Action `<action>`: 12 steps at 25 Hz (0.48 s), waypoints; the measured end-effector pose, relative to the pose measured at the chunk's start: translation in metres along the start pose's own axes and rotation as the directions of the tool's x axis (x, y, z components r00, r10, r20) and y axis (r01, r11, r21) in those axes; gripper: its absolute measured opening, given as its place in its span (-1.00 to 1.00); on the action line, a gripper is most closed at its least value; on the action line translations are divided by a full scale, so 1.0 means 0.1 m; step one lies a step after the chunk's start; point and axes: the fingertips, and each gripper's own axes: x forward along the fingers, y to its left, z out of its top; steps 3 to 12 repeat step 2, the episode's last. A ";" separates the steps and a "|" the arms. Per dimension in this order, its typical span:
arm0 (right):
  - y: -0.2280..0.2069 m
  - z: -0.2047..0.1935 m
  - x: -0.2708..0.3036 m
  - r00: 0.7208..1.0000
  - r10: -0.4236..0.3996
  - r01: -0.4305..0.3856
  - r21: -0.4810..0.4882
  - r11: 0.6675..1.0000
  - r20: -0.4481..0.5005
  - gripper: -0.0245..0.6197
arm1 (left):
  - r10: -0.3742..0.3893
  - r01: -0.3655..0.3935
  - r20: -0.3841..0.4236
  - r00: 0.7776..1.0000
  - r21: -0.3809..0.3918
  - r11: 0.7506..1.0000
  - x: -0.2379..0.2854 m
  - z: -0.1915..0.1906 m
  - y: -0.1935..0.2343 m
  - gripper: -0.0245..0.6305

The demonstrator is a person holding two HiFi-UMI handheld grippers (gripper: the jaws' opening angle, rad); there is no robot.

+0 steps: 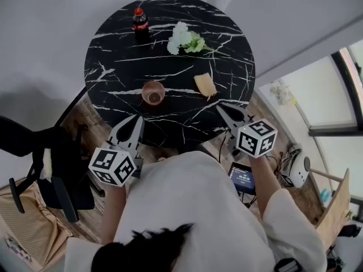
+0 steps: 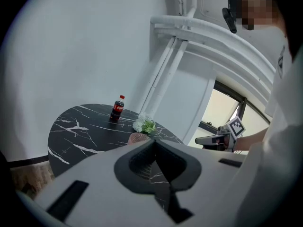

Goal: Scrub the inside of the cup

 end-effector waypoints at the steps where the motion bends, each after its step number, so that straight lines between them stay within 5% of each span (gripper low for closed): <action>1: 0.01 -0.01 0.00 1.000 0.018 -0.018 0.002 1.000 -0.004 -0.82 | -0.004 0.004 -0.002 1.000 -0.002 1.000 0.02 -0.01 -0.01 -0.90; 12: 0.02 -0.02 -0.01 0.999 0.036 -0.036 0.004 0.999 -0.009 -0.82 | -0.008 0.008 -0.003 1.000 -0.004 1.000 0.04 -0.02 -0.02 -0.90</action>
